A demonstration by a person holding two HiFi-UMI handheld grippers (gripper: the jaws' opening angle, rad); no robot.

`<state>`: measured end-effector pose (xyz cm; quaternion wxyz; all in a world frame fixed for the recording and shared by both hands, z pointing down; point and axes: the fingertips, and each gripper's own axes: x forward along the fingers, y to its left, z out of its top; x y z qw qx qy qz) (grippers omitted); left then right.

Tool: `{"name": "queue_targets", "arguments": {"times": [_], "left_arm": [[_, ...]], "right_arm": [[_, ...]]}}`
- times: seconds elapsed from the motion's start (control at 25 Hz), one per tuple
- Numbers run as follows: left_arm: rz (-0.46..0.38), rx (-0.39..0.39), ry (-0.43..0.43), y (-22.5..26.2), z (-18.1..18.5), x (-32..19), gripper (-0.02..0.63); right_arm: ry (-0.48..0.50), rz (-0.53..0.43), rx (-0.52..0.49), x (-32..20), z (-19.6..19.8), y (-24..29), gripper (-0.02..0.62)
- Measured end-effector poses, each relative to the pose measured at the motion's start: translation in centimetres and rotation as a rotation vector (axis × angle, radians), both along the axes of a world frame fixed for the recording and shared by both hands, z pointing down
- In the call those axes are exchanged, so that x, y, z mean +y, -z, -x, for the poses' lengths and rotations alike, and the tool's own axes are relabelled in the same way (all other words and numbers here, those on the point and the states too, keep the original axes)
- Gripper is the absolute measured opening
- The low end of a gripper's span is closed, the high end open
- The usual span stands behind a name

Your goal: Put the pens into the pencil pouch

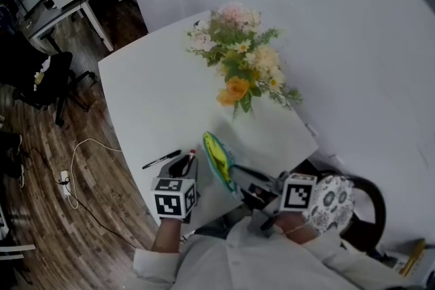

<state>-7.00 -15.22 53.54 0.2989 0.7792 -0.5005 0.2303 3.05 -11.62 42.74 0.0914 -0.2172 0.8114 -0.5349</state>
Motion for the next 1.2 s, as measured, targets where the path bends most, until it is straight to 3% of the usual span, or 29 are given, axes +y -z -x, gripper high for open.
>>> {"name": "queue_targets", "arguments": {"times": [0.16, 0.4, 0.68, 0.92, 1.2], "left_arm": [[-0.081, 0.070, -0.006, 2.9, -0.5, 0.0, 0.066], [-0.212, 0.110, 0.027, 6.9, -0.1, -0.2, 0.066], [-0.294, 0.162, 0.053, 10.7, 0.4, -0.5, 0.066], [-0.397, 0.289, 0.067, 15.4, 0.6, -0.4, 0.066], [-0.533, 0.399, 0.078, 20.7, 0.5, 0.1, 0.064]], "right_arm": [[0.000, -0.001, -0.014, 0.0, 0.2, 0.4, 0.041], [0.023, -0.007, -0.051, 0.1, 1.0, 1.2, 0.041], [0.049, 0.001, -0.114, 0.2, 2.0, 2.2, 0.040], [0.075, 0.062, -0.262, 0.7, 2.8, 3.4, 0.040], [0.108, 0.085, -0.262, 1.5, 3.5, 2.8, 0.040]]}}
